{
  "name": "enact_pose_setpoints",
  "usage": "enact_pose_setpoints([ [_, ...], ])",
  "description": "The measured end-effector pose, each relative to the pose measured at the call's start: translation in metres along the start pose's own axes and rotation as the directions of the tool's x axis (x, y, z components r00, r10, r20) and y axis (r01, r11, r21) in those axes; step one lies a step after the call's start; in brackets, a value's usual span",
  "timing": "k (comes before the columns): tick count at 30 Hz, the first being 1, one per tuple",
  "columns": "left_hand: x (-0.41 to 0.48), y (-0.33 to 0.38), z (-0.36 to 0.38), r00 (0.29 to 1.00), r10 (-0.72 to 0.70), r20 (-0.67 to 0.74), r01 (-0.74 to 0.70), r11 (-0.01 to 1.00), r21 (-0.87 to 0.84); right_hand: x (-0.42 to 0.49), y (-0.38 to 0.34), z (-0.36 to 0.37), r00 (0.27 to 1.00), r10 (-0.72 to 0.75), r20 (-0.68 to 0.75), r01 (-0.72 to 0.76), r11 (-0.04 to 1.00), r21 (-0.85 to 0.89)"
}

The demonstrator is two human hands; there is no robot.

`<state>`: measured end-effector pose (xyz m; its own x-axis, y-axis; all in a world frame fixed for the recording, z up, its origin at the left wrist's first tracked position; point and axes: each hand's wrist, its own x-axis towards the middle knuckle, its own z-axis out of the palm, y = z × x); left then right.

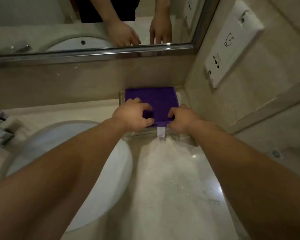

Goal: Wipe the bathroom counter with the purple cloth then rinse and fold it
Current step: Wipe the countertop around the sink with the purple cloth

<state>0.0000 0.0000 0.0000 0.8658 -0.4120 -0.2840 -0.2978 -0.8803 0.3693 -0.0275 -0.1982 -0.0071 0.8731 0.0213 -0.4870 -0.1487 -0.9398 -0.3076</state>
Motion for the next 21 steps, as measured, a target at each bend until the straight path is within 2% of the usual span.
enact_pose_setpoints([
  [4,0.012,0.012,0.012,0.997,-0.005,0.072,-0.002,0.995,0.102,0.007,0.009,0.0,0.994,-0.04,-0.103,0.036,0.999,-0.038],
  [9,0.017,0.012,0.023,1.0,0.009,-0.025,-0.006,0.991,0.136,0.014,0.015,0.004,0.979,-0.086,-0.182,0.077,0.995,-0.059],
  [14,0.021,0.009,0.02,0.999,0.0,-0.048,0.002,0.999,0.044,0.018,0.016,0.006,0.976,-0.077,-0.202,0.073,0.997,-0.027],
  [18,0.018,0.008,0.014,0.995,-0.092,-0.036,0.088,0.991,-0.1,0.015,0.014,-0.005,0.98,-0.056,-0.19,0.062,0.998,0.025],
  [21,0.008,0.01,0.003,0.987,-0.136,-0.087,0.124,0.984,-0.129,0.005,0.007,-0.018,0.976,-0.054,-0.209,0.075,0.993,0.094],
])
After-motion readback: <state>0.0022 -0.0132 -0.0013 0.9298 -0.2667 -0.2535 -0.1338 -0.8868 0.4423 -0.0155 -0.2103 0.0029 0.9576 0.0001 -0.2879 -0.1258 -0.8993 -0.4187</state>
